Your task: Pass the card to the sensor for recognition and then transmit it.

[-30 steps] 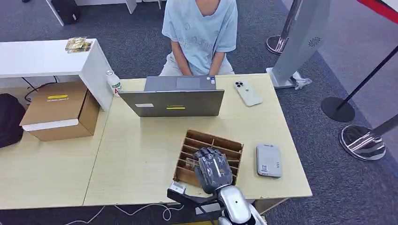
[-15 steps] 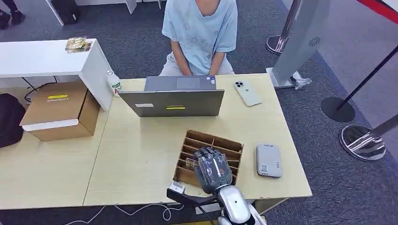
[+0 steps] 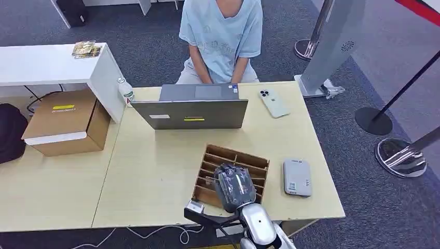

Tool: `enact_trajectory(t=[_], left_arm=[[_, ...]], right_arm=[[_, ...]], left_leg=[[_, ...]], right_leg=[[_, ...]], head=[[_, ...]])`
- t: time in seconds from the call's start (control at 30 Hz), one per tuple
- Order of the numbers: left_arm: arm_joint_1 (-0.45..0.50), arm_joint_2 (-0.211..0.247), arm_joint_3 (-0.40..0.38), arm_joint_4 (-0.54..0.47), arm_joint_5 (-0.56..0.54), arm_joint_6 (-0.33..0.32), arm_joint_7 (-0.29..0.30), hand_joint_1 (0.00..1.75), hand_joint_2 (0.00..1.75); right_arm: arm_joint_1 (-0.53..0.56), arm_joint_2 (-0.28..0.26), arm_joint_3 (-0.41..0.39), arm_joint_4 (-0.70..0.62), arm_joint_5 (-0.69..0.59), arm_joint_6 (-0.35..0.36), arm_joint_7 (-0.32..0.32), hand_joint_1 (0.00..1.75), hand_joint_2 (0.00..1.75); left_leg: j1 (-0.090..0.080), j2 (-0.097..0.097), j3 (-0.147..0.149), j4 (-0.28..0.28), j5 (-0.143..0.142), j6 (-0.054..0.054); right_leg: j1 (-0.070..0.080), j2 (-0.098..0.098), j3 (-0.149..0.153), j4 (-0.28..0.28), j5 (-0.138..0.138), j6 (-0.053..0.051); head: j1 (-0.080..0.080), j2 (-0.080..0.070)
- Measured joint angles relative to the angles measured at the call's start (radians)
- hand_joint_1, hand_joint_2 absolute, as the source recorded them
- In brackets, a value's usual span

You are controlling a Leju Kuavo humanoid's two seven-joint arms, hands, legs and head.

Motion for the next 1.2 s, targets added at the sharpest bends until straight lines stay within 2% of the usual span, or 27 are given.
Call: enact_trajectory(t=[0.27, 0.37, 0.43, 0.47, 0.53, 0.8, 0.97, 1.2], left_arm=[[0.0, 0.0, 0.0, 0.0, 0.0, 0.002, -0.001, 0.0, 0.0], [0.0, 0.0, 0.0, 0.0, 0.0, 0.003, -0.003, 0.0, 0.0], [0.0, 0.0, 0.0, 0.0, 0.0, 0.004, -0.003, 0.0, 0.0], [0.0, 0.0, 0.0, 0.0, 0.0, 0.004, -0.003, 0.0, 0.0], [0.0, 0.0, 0.0, 0.0, 0.0, 0.004, -0.003, 0.0, 0.0], [0.001, 0.0, 0.0, 0.0, 0.0, 0.004, -0.004, 0.0, 0.0], [0.001, 0.0, 0.0, 0.0, 0.0, 0.004, -0.002, 0.0, 0.0], [0.001, 0.0, 0.0, 0.0, 0.0, 0.005, 0.0, 0.0, 0.0]], right_arm=[[-0.003, 0.0, 0.0, 0.0, -0.003, 0.003, 0.0, 1.41, 1.75], [-0.002, 0.0, 0.0, -0.001, -0.021, 0.002, -0.006, 1.5, 1.75], [-0.002, 0.0, -0.001, -0.003, -0.043, 0.0, -0.015, 1.62, 1.75], [-0.001, 0.0, -0.002, -0.003, -0.05, 0.0, -0.018, 1.62, 1.75], [0.0, 0.0, -0.004, -0.003, -0.068, 0.0, -0.027, 1.75, 1.75], [0.021, 0.0, -0.017, -0.036, -0.161, -0.005, -0.08, 1.75, 1.75], [0.029, 0.0, -0.023, -0.059, -0.304, 0.008, -0.151, 1.75, 1.75], [0.031, 0.0, -0.037, -0.078, -0.386, 0.001, -0.191, 1.75, 1.75]], left_leg=[[0.0, 0.0, 0.0, 0.0, 0.0, 0.0], [0.0, 0.0, 0.0, 0.0, 0.0, 0.0], [0.0, 0.0, 0.0, 0.0, 0.0, 0.0], [0.0, 0.0, 0.0, 0.0, 0.0, 0.0], [0.0, 0.0, 0.0, 0.0, 0.0, 0.0], [0.0, 0.001, 0.0, 0.0, 0.0, 0.0], [0.0, 0.001, 0.0, 0.0, 0.0, 0.0], [0.0, 0.001, 0.0, 0.0, 0.0, 0.0]], right_leg=[[0.0, 0.0, 0.0, 0.0, 0.0, 0.0], [0.0, 0.0, 0.0, 0.0, 0.0, 0.0], [0.0, 0.0, 0.0, 0.0, 0.0, 0.0], [0.0, 0.0, 0.0, 0.0, 0.0, 0.0], [0.0, 0.001, 0.0, 0.0, 0.0, 0.0], [0.0, 0.001, 0.0, 0.0, 0.0, 0.0], [0.0, 0.001, 0.0, 0.0, 0.0, 0.0], [0.0, 0.001, 0.0, 0.0, 0.0, 0.0]], head=[[0.0, 0.0], [0.0, 0.0], [0.0, 0.0], [0.0, 0.0], [0.0, 0.0], [0.0, 0.0], [0.0, 0.0], [0.0, 0.0]])
